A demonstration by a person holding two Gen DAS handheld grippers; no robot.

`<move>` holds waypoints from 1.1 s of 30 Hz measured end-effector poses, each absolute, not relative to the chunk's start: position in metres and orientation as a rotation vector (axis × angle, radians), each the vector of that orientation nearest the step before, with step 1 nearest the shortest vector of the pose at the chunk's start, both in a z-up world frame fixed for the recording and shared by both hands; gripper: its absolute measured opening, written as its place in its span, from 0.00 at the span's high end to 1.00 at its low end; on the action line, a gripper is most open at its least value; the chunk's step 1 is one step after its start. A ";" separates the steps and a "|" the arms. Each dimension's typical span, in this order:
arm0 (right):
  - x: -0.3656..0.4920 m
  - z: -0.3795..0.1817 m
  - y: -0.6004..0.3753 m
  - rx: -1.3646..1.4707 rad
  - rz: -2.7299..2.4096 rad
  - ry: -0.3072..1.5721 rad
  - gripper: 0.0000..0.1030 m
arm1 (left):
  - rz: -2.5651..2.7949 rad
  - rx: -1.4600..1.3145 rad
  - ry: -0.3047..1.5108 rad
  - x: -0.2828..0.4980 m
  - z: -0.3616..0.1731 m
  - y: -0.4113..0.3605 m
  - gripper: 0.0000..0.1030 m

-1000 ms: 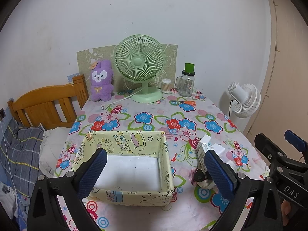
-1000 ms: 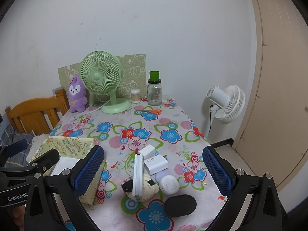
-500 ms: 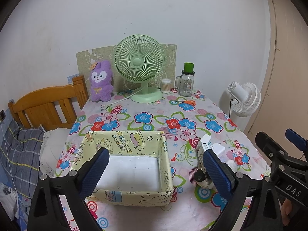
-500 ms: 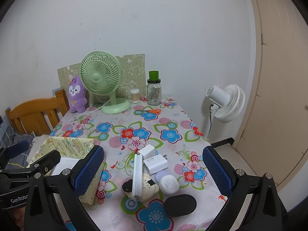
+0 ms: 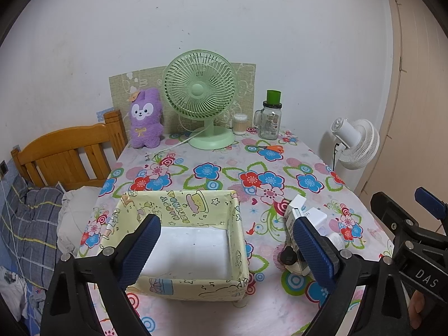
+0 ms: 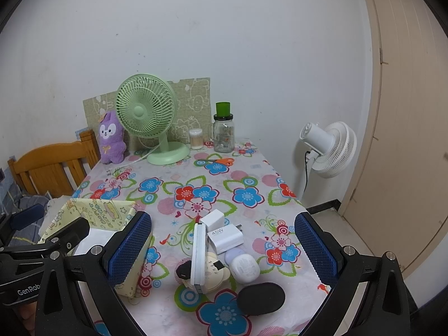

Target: Organize rigid objects

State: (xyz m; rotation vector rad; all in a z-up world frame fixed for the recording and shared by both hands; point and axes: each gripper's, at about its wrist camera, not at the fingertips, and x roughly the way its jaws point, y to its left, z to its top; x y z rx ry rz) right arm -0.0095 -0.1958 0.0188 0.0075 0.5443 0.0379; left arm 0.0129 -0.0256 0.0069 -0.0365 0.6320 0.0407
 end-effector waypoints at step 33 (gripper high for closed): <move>0.022 -0.001 -0.234 0.027 0.032 0.622 0.11 | 0.033 0.026 0.696 0.047 -0.022 -0.080 0.20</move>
